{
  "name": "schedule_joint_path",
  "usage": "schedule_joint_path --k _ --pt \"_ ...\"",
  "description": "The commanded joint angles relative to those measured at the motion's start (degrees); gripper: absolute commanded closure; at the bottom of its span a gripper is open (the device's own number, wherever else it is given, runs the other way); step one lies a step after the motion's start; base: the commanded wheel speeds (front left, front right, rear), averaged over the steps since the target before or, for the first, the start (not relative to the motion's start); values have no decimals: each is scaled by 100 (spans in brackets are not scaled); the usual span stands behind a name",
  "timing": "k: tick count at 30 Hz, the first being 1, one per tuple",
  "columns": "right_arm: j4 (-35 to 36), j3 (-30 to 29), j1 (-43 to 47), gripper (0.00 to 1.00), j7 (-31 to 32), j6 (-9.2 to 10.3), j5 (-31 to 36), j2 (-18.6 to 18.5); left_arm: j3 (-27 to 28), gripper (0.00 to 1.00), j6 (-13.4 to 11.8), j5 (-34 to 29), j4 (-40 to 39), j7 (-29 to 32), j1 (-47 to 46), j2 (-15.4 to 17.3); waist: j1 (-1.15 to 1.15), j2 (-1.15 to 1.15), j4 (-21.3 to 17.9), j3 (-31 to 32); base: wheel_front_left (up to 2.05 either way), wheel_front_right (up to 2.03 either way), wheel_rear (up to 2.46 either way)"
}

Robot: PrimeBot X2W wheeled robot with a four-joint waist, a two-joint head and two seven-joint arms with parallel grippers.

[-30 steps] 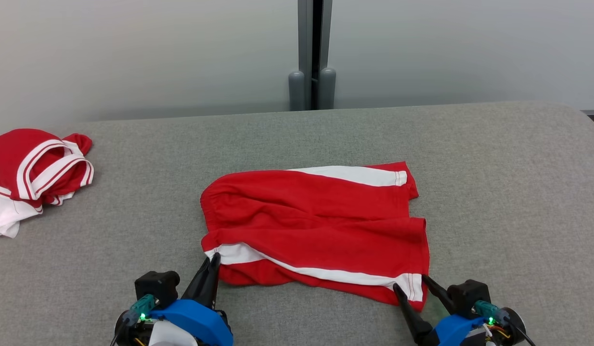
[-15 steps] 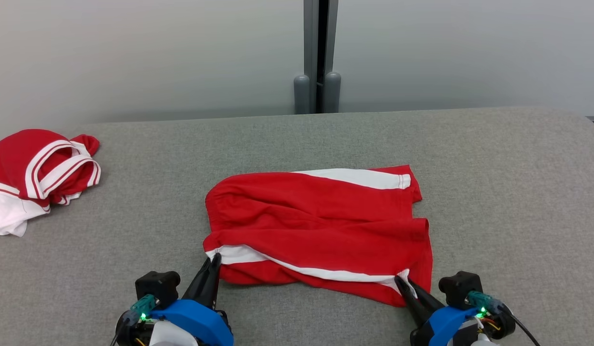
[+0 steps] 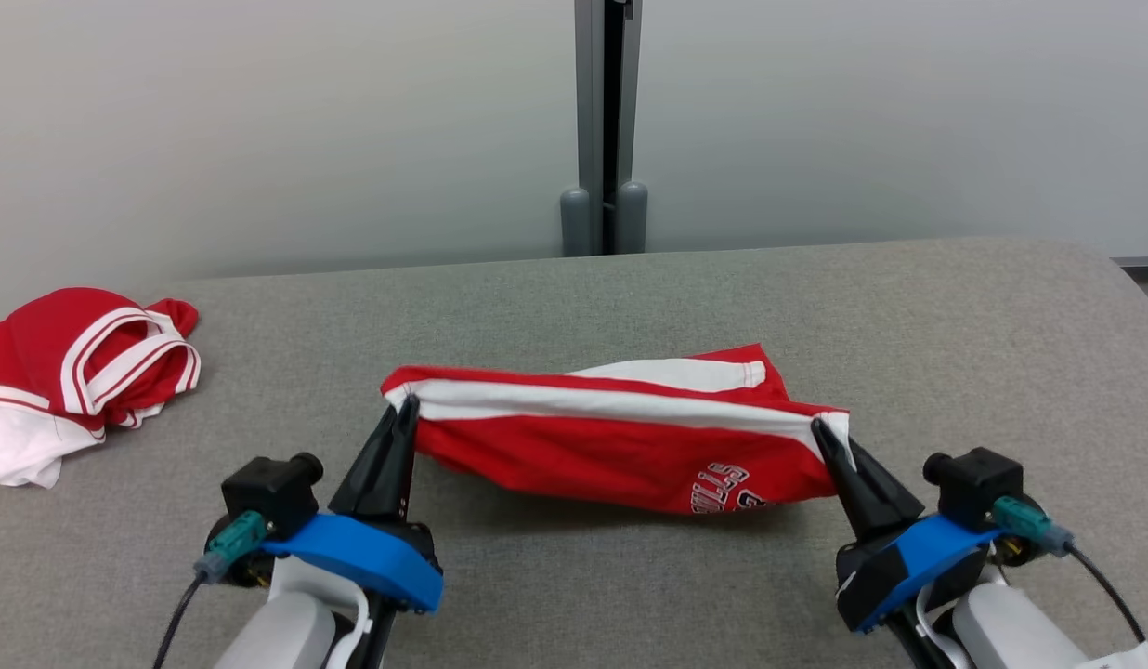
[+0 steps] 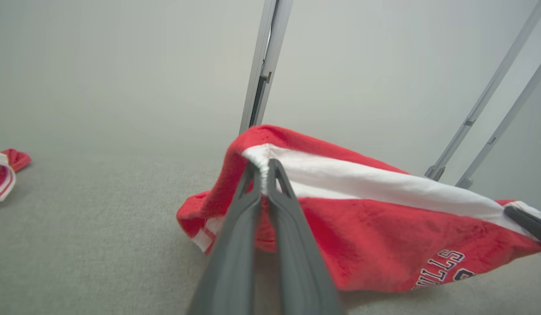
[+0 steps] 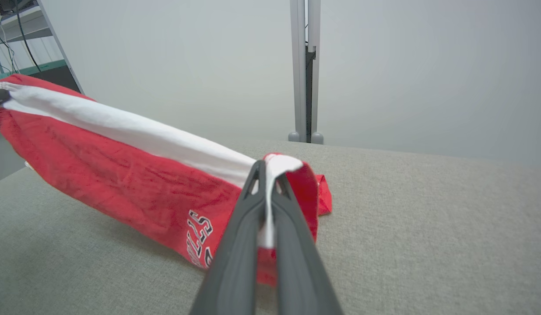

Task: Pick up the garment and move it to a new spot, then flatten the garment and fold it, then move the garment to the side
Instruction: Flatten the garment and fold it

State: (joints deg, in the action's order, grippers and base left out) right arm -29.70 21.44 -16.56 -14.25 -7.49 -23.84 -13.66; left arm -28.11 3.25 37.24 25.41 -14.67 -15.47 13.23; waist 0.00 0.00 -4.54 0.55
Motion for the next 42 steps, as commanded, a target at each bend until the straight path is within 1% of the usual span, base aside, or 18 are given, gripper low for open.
schedule_joint_path --k 1,5,7,11,14,17,20,23,25,26,29,32,34,37,40,42 --pt "224 -80 -72 100 -28 -1 -11 -77 68 100 -26 -57 -225 -19 -164 88 0 0 -28 49 0 0 0" --pt "1186 -316 -17 100 109 -1 -155 -241 196 100 -112 -80 -1108 45 -319 312 0 0 -66 137 0 0 0" --pt "1810 -468 43 100 246 -1 -265 -312 278 100 -161 -132 -1649 159 -421 497 0 0 -87 171 0 0 0" --pt "3088 -836 157 100 628 -1 -349 -443 427 100 -300 -224 -2765 504 -628 838 0 0 -130 193 0 0 0" --pt "3912 -1074 211 100 984 -1 -393 -410 511 100 -400 -267 -3469 816 -820 1059 0 0 -158 165 0 0 0" --pt "4500 -1262 226 100 1392 -1 -562 -273 583 100 -434 -104 -3934 1166 -969 1138 0 0 -189 86 0 0 0" --pt "4759 -1361 70 100 1714 -1 -484 -235 617 100 -421 -95 -4034 1463 -1207 1292 0 0 -221 -72 0 0 0" --pt "4619 -1366 -202 100 1914 -1 -655 -48 620 100 -355 90 -3875 1672 -1449 1250 0 0 -267 -349 0 0 0" --pt "4405 -1332 -563 100 1962 -1 -630 -71 602 100 -262 176 -3725 1821 -1683 1274 0 0 -306 -571 0 0 0" --pt "4405 -1332 -563 100 1962 -1 -630 -71 602 100 -262 176 -3725 1821 -1683 1274 0 0 -306 -571 0 0 0" --pt "3912 -1223 -1242 100 1961 -1 -637 -39 584 100 -141 167 -3418 2004 -2158 1321 0 0 -369 -926 0 0 0" --pt "3298 -1239 -2165 100 1768 -1 -450 -43 600 100 -39 68 -3018 2080 -2779 1327 0 0 -457 -1266 0 0 0" --pt "2866 -1323 -2796 100 1562 -1 -276 8 636 100 -2 -43 -2757 1999 -3270 1264 0 0 -514 -1484 0 0 0" --pt "2290 -1489 -3647 100 1201 -1 -26 146 668 100 45 -154 -2353 1778 -3951 1084 0 0 -579 -1796 0 0 0" --pt "1832 -1550 -4137 100 925 -1 67 385 726 100 56 -182 -1919 1423 -4364 842 0 0 -643 -2059 0 0 0" --pt "1568 -1483 -4187 100 779 -1 38 532 717 100 91 -124 -1635 1210 -4374 677 0 0 -675 -2205 0 0 0"
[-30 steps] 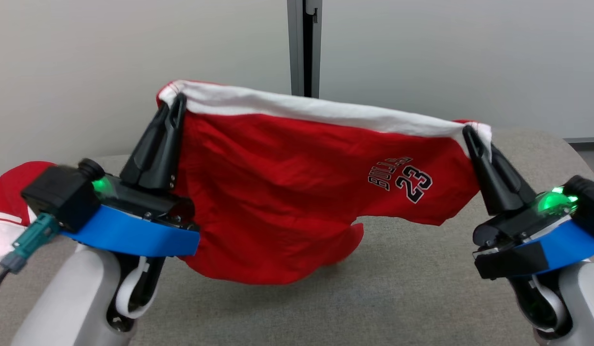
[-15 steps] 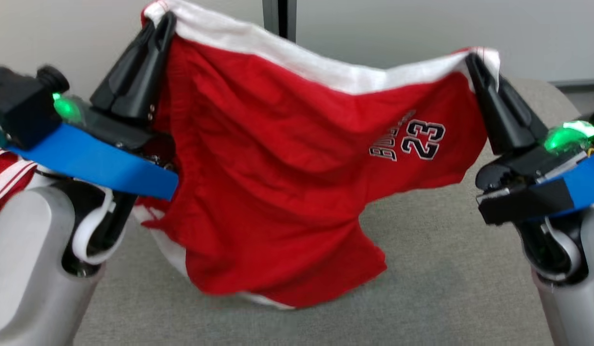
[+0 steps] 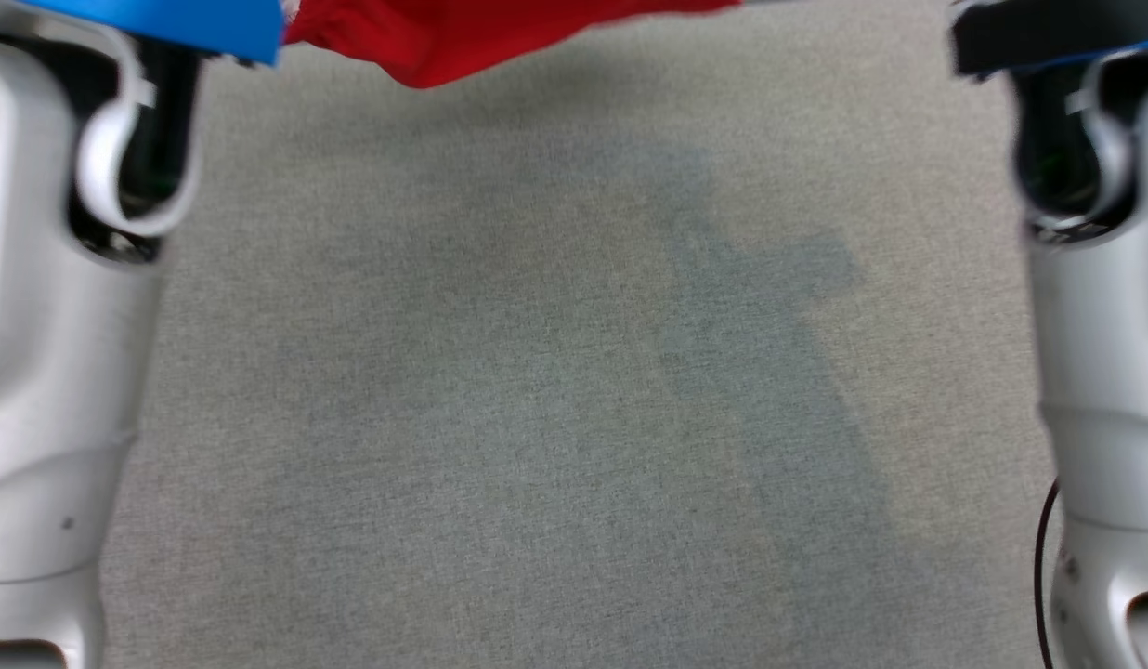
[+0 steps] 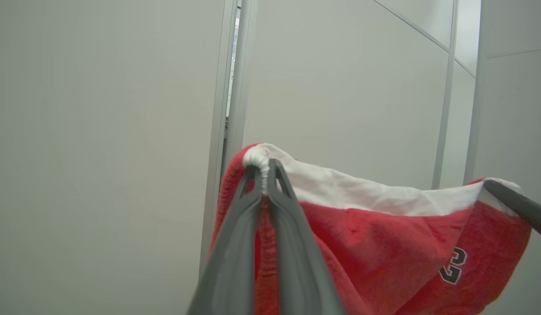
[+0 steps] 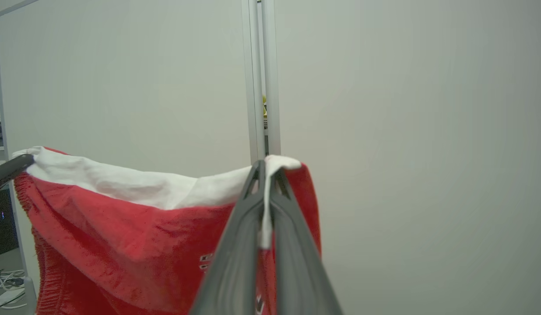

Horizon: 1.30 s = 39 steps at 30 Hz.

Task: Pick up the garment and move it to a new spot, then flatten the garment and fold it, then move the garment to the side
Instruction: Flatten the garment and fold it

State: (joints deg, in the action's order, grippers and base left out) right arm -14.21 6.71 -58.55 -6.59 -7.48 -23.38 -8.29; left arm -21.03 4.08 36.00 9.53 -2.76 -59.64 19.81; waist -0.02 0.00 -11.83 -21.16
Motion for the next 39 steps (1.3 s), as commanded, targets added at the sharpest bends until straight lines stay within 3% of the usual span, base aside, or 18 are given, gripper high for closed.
schedule_joint_path --k 1,9,16,24,29,35,39 --pt "-98 71 90 100 -39 -3 -21 39 -48 100 53 22 94 -56 126 -32 2 0 47 -89 0 0 0" --pt "-920 623 1355 100 -655 -2 -184 161 -481 100 251 235 830 -681 1352 -170 2 0 40 -239 0 0 0" --pt "-823 846 2815 100 -854 -2 -345 76 -578 100 293 422 693 -1149 2747 -273 2 0 140 123 0 0 0" --pt "114 525 4363 100 -863 -2 -20 3 -460 100 177 413 -173 -1243 4410 -432 2 0 53 947 0 0 0" --pt "1054 286 5428 100 -649 -2 88 49 -550 100 -101 240 -1023 -1235 5455 -275 2 0 14 1398 0 0 0" --pt "2316 -206 6377 100 -19 -3 255 156 -701 100 -488 233 -1887 -926 6347 -54 2 0 99 1517 0 0 0" --pt "2513 -378 6342 100 386 -2 406 160 -712 100 -648 624 -1896 -676 6551 -264 2 0 291 1417 0 0 0"
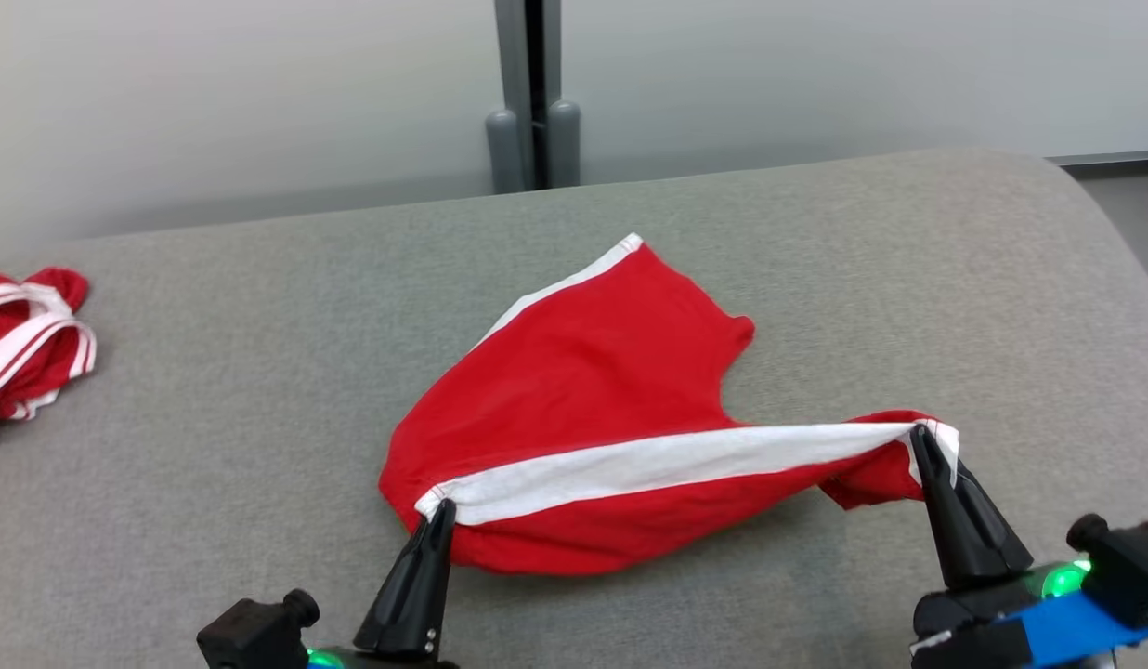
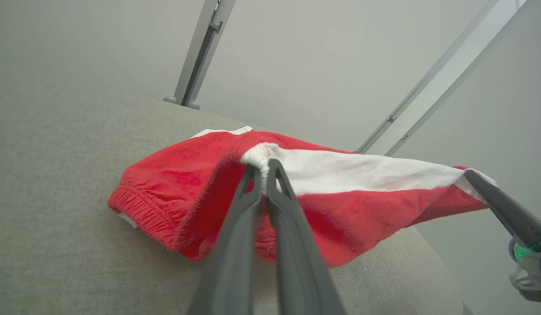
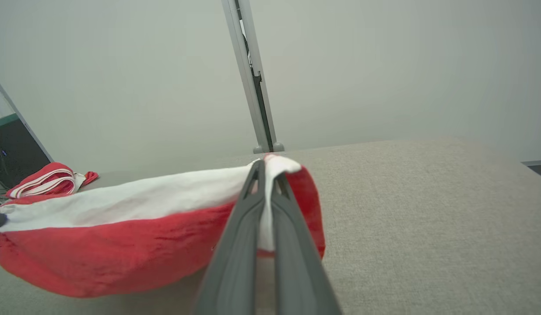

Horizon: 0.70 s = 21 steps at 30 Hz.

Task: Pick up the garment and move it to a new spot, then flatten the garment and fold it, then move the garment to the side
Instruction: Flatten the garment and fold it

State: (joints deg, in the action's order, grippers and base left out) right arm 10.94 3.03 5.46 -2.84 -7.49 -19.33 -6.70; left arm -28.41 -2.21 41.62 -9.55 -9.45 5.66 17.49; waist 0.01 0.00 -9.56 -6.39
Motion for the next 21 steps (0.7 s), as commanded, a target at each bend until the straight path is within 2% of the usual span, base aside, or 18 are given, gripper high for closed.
schedule_joint_path --k 1,6,15,21 --pt "-85 -23 -167 100 108 -1 -5 -2 78 100 -52 267 53 26 37 -190 -1 0 118 -89 0 0 0" --pt "-747 56 -1011 100 422 -1 -3 -260 130 100 -108 394 576 87 -455 -434 -1 0 467 -345 0 0 0" --pt "-2592 495 -3227 100 861 -1 -251 -938 144 100 -16 376 1940 305 -1995 -857 -1 0 1146 -1026 0 0 0" --pt "-3779 898 -4491 100 927 -1 -440 -1093 111 100 43 397 2766 443 -2822 -1082 -1 0 1384 -1470 0 0 0"
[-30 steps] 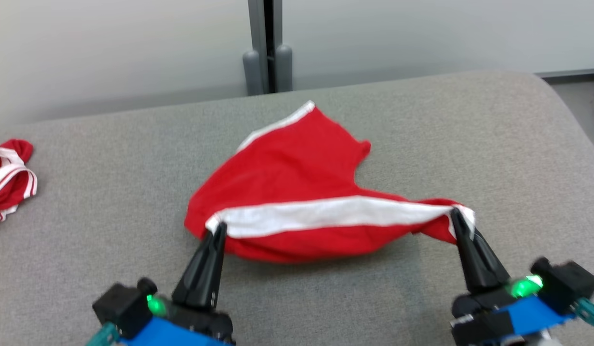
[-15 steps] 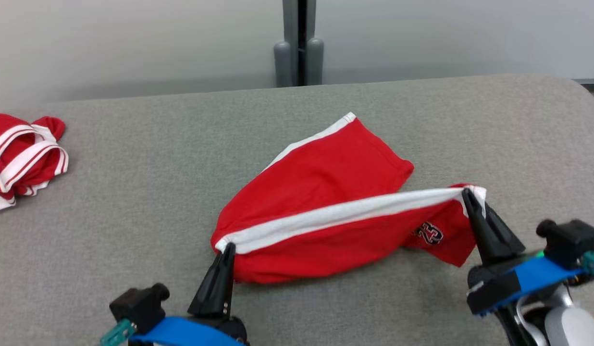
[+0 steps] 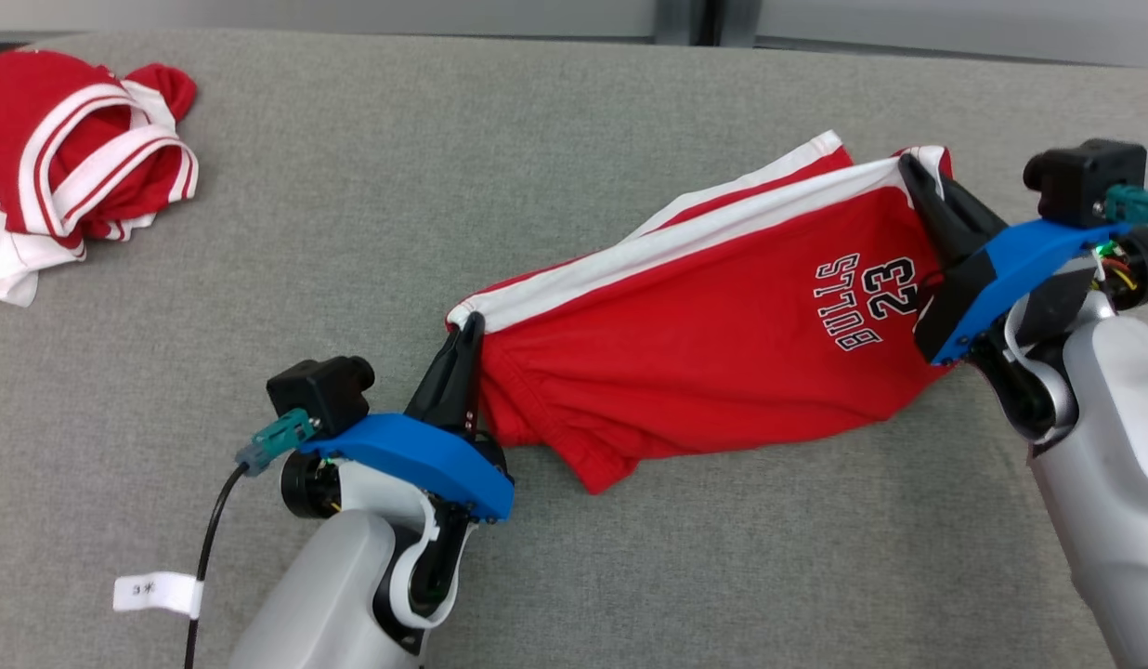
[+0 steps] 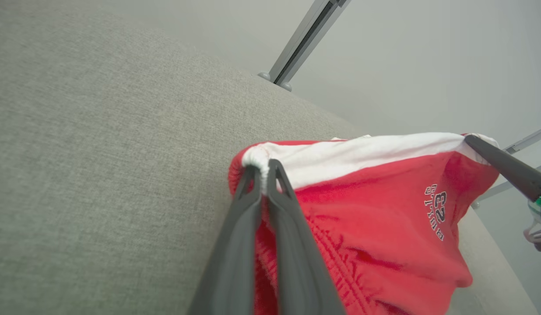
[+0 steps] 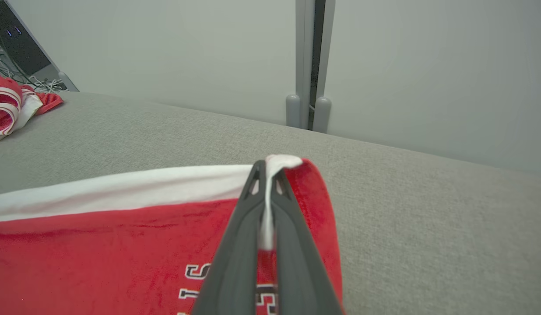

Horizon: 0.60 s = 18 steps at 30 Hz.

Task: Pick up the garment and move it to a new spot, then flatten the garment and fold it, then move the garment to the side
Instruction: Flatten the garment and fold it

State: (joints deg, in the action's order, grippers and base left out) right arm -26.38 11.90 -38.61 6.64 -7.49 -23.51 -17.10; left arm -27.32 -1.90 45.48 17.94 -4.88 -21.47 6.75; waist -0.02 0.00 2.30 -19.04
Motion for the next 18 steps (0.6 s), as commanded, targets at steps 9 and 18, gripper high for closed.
schedule_joint_path --k 9,18 --pt "-1672 371 -1156 0 -623 -1 -111 -2 -149 96 26 105 701 -15 -622 -251 2 0 374 -399 0 0 0" --pt "-2474 817 -1403 0 -1231 -1 -207 91 -334 0 66 110 706 -34 -403 -230 2 0 314 -151 0 0 0"
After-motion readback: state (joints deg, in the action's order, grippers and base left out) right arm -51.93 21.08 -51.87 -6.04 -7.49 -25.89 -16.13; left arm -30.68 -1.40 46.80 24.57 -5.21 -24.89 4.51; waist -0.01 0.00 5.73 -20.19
